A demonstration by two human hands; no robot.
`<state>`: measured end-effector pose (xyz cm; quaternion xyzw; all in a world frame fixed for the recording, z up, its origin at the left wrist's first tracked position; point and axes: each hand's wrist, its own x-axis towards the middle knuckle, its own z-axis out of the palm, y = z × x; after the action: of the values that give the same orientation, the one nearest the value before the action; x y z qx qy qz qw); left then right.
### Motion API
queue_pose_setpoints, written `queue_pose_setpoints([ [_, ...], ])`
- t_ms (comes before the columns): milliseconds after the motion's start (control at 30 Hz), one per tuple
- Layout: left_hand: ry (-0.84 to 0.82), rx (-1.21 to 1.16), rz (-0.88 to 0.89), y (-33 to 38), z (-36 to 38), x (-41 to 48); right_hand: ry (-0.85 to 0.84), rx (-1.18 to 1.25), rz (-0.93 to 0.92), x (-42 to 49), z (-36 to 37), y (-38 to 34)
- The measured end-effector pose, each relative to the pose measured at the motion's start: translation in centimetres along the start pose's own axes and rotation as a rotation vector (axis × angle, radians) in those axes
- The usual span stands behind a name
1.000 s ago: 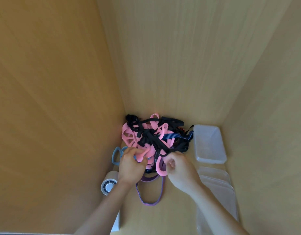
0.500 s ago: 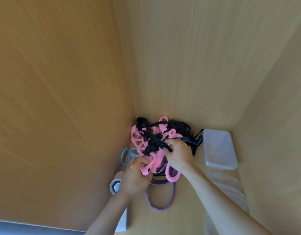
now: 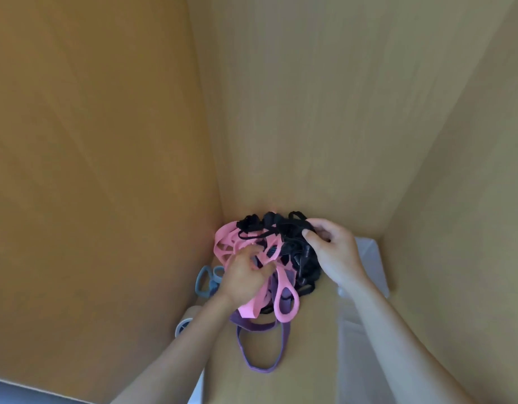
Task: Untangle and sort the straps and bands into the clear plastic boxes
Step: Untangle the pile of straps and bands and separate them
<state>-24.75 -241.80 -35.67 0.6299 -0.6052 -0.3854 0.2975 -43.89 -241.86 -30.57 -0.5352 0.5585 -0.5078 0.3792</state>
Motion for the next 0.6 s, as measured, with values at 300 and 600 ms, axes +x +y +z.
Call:
queue_pose_setpoints([
  [300,-0.165,-0.58,0.044,5.1,3.3,0.5,0.031,0.011,-0.086,-0.9,-1.6,-1.0],
  [600,-0.059,-0.45,0.041,6.1,-0.8,1.0,0.117,0.04,-0.039,-2.0,-3.4,-1.1],
])
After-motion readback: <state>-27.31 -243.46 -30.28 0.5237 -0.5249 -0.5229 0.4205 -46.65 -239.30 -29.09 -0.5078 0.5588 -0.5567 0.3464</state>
